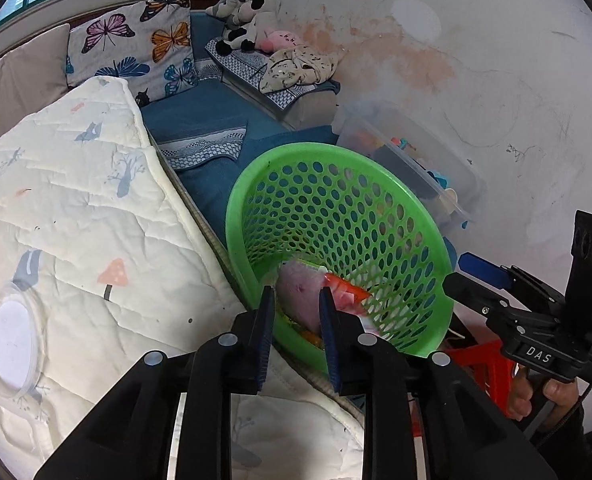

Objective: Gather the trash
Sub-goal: 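Carry the peel and pink pack over the green basket and open both tools, then return both tools to the bed toward the snack packet and plastic tray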

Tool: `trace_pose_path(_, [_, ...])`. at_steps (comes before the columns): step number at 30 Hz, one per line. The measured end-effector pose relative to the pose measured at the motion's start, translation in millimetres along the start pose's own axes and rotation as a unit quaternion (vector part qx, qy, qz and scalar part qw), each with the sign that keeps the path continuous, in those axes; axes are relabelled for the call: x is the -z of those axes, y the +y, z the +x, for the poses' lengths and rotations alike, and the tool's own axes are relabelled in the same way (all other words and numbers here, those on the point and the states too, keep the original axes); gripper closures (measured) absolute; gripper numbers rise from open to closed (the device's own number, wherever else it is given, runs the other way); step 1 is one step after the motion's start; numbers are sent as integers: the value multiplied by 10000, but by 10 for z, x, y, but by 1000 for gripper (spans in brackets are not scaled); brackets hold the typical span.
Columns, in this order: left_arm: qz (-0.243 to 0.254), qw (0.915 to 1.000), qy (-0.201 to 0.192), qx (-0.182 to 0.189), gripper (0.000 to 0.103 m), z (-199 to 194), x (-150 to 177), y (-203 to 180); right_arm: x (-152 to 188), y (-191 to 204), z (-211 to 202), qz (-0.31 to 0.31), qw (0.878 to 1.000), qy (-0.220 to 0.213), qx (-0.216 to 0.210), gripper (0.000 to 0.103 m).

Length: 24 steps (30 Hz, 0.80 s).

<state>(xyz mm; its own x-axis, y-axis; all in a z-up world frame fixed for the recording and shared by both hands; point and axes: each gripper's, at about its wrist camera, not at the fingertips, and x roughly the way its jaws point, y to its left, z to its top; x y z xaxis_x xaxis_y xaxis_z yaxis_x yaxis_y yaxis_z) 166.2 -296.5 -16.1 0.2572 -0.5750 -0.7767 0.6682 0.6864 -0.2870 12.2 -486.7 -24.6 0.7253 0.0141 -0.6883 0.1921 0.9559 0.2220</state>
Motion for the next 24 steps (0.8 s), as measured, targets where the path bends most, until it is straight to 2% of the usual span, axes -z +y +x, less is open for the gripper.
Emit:
trace_pose_path(1, [-7,10000,-11,4,81,-10,4,7,3,4,-7,3,10000,0,-8,41])
trace_pose_path(2, [-20,10000,-18,7,76,-19,6,20,5,12,-15,-2,10000,-5,-20,41])
trace_pose_path(3, [-44,10000,-28,8,71,-36,9,33,9,21,-22,-9,10000,-12,-20,41])
trace_pose_path(4, [-61,9999,-73,-45,60,-62,14,45,5,35,-30,-15,10000,-12,-28,41])
trace_pose_path(13, [-89,9988,-338,-357,56,-394,123,261,11,377,-161,-243,9991,-43,-347,37])
trace_pose_path(16, [-215,9977,-424,-473,54,-542,175,423,18,559,-198,-369,9981,-21,-497,33])
trace_pose_path(20, [-379,9950,-570,-731,45,-753,267,666,11,817,-233,-548,9962,-7,-681,29])
trace_pose_path(24, [-672,9904,-661,-1007,42,-982,369,1004,-15,1143,-202,-733,9931,47,-911,28])
